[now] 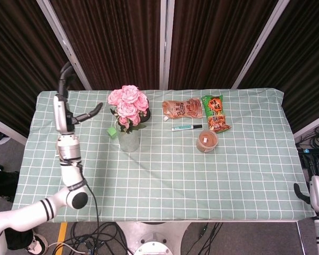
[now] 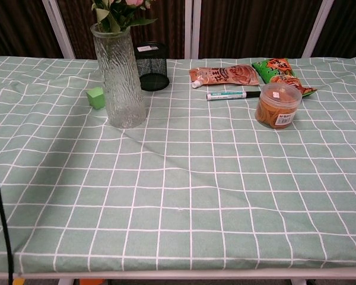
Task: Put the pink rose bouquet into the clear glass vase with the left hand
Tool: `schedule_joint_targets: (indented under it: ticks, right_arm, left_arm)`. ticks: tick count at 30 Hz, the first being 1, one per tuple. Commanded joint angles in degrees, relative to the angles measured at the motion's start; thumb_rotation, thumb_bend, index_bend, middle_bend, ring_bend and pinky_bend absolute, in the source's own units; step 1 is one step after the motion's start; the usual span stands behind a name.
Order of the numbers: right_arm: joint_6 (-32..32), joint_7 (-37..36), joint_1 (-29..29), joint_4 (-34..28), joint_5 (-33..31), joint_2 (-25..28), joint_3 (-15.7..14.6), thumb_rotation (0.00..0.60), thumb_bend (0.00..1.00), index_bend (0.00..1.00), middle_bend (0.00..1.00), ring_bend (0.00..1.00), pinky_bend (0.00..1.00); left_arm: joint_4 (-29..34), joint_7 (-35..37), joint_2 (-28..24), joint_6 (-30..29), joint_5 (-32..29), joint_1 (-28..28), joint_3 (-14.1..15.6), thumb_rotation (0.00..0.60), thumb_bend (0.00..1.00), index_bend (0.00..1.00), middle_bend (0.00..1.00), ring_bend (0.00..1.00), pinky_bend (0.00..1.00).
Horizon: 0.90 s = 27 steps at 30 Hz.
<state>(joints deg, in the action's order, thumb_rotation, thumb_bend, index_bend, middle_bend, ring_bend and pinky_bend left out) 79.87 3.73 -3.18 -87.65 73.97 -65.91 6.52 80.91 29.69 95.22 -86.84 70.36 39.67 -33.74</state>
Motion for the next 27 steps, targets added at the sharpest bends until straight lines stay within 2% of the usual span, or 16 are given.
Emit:
schedule_joint_targets:
  ticks: [1, 3, 7, 10, 15, 20, 23, 27]
  right_arm:
    - [0.6, 0.2, 0.1, -0.2, 0.6, 0.0, -0.1, 0.6, 0.27, 0.0, 0.0, 0.0, 0.0]
    - [0.9, 0.5, 0.1, -0.5, 0.9, 0.0, -0.1, 0.6, 0.28, 0.0, 0.0, 0.0, 0.0]
    - [2.4, 3.3, 0.0, -0.9, 1.7, -0.3, 0.1, 0.6, 0.27, 0.0, 0.0, 0.0, 0.0]
    - [3.5, 4.7, 0.0, -2.0, 3.1, -0.4, -0.2, 0.6, 0.27, 0.0, 0.0, 0.0, 0.0]
    - [4.3, 5.0, 0.0, -2.7, 5.2, -0.7, -0.9, 0.6, 0.27, 0.0, 0.0, 0.0, 0.0]
    - [3.3, 5.2, -0.4, -2.3, 5.2, -1.5, -1.4, 0.6, 0.27, 0.0, 0.0, 0.0, 0.0]
    - [3.3, 5.4, -0.3, -2.1, 5.5, -1.7, -1.6, 0.6, 0.27, 0.0, 0.0, 0.0, 0.0]
    - [3.3, 5.6, -0.3, -2.3, 5.7, -1.6, -1.8, 0.6, 0.27, 0.0, 0.0, 0.0, 0.0]
  left_arm:
    - [-0.3, -3.1, -4.5, -1.7, 0.5, -5.3, 2.8, 0.6, 0.1, 0.14, 0.06, 0.05, 0.16]
    - [-0.5, -5.0, -6.9, -1.1, 1.8, -8.3, 6.7, 0.6, 0.1, 0.14, 0.06, 0.05, 0.18]
    - [-3.1, -13.9, -12.9, 1.9, 9.2, -13.3, 19.7, 0.6, 0.1, 0.14, 0.08, 0.05, 0.22]
    - [-4.0, -20.3, -14.8, 2.9, 12.5, -15.3, 25.2, 0.6, 0.1, 0.14, 0.08, 0.05, 0.2]
    - [0.1, -30.2, -19.0, 5.1, 12.5, -18.5, 30.2, 0.6, 0.1, 0.15, 0.08, 0.04, 0.17]
    - [5.7, -38.5, -22.1, 4.5, 11.8, -22.9, 34.4, 0.6, 0.1, 0.12, 0.07, 0.03, 0.16]
    - [5.7, -40.7, -21.4, 1.0, 11.7, -26.1, 35.2, 0.6, 0.1, 0.11, 0.06, 0.02, 0.15]
    - [6.0, -39.6, -20.9, -1.5, 12.7, -29.3, 36.8, 0.6, 0.1, 0.11, 0.06, 0.02, 0.15]
